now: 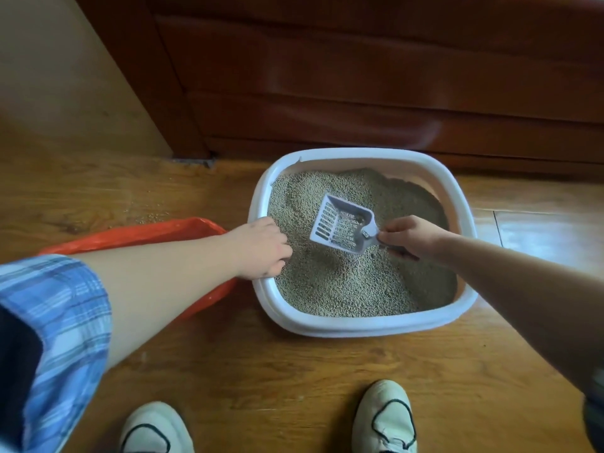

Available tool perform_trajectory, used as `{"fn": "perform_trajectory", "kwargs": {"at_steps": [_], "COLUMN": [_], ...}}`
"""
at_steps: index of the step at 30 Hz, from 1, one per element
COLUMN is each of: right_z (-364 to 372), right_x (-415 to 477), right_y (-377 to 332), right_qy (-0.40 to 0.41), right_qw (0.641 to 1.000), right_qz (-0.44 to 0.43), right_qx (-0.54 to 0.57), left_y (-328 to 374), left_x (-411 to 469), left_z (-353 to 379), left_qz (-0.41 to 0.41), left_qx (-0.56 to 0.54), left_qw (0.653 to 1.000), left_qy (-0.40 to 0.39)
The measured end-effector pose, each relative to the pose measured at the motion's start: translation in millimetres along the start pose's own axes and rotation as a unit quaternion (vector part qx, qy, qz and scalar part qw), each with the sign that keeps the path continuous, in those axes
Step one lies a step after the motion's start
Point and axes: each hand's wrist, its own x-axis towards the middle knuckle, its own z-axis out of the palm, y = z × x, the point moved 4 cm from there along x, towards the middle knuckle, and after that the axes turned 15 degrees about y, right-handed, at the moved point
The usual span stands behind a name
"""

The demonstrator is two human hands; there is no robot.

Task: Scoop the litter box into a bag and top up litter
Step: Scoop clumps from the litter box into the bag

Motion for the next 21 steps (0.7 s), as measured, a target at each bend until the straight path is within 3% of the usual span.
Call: {"fn": "perform_trajectory", "kwargs": {"at_steps": [5,9,16,21], "right_z": [-5.4,-29.0,-72.4,-91.8], "right_x": [0.3,0.6,4.6,7.5], "right_y": [5.2,10.1,45.1,46.9], "right_qy": [0.025,0.054,0.063,0.057], "right_qw": [1.0,0.993,0.978,0.945], "right_qz": [-0.003,-0.022,0.057,0.089], "right_qx": [-0.013,-0.105,-0.191,-0.31], "left_y": [-1.0,-0.6,3.9,7.6], "left_x": [0.4,0.6,7.5,13.9], "left_z": [1.8,4.7,3.3,8.6], "left_qz": [-0.009,-0.006,-0.022,-0.03], "left_qx": [-0.021,-0.014,-0.084,-0.082], "left_qw": [1.0,1.0,0.996,0.996], "left_qy": [0.017,0.011,0.011,0.007]}}
